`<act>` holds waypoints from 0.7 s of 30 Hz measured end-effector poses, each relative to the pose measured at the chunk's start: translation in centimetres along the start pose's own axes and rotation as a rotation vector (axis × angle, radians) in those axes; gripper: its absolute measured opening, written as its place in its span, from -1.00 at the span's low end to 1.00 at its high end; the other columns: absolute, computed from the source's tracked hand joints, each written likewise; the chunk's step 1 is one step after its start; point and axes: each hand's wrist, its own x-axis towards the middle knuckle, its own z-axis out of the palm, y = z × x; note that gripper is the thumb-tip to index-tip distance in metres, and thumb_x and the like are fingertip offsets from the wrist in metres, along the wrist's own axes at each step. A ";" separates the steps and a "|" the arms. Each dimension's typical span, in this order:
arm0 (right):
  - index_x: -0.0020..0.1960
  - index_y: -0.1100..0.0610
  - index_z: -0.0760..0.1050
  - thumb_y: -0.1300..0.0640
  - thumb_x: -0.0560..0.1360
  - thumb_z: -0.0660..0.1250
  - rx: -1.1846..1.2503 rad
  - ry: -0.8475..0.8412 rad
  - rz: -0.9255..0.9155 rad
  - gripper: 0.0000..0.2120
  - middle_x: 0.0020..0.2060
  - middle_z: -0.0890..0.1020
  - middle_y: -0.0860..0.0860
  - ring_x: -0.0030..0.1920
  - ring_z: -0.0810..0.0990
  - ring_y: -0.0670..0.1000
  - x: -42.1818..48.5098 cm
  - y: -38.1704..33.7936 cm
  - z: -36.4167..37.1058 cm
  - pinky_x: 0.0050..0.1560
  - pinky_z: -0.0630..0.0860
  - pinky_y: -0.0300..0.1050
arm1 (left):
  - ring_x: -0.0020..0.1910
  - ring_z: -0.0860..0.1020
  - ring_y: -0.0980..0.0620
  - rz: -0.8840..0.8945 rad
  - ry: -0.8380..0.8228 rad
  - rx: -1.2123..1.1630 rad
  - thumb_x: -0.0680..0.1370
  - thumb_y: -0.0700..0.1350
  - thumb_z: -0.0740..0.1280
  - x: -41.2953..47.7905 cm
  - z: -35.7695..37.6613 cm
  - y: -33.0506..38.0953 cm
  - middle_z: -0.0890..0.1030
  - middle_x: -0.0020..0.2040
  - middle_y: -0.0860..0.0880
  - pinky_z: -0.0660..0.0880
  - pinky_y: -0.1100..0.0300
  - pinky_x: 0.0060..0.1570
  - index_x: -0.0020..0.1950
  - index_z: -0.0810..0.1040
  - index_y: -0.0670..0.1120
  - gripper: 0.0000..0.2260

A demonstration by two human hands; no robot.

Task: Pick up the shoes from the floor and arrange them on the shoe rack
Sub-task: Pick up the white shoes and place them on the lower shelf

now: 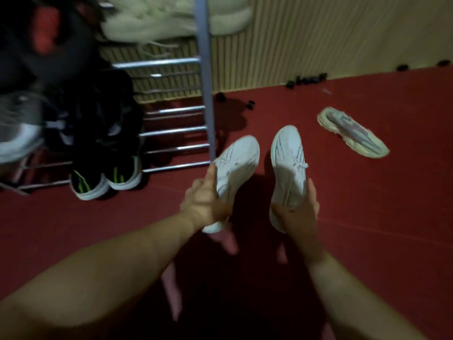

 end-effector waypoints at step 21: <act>0.48 -0.08 0.08 0.06 0.31 0.51 -0.288 -0.255 -0.009 -0.11 0.31 0.34 0.11 0.34 0.31 0.15 -11.0 -6.9 13.2 0.30 0.26 -0.08 | 0.27 0.42 -0.23 -0.186 0.109 -0.318 0.38 0.21 0.25 3.0 -5.5 -15.6 0.39 0.34 -0.21 0.38 -0.04 0.17 0.52 -0.18 0.06 -0.14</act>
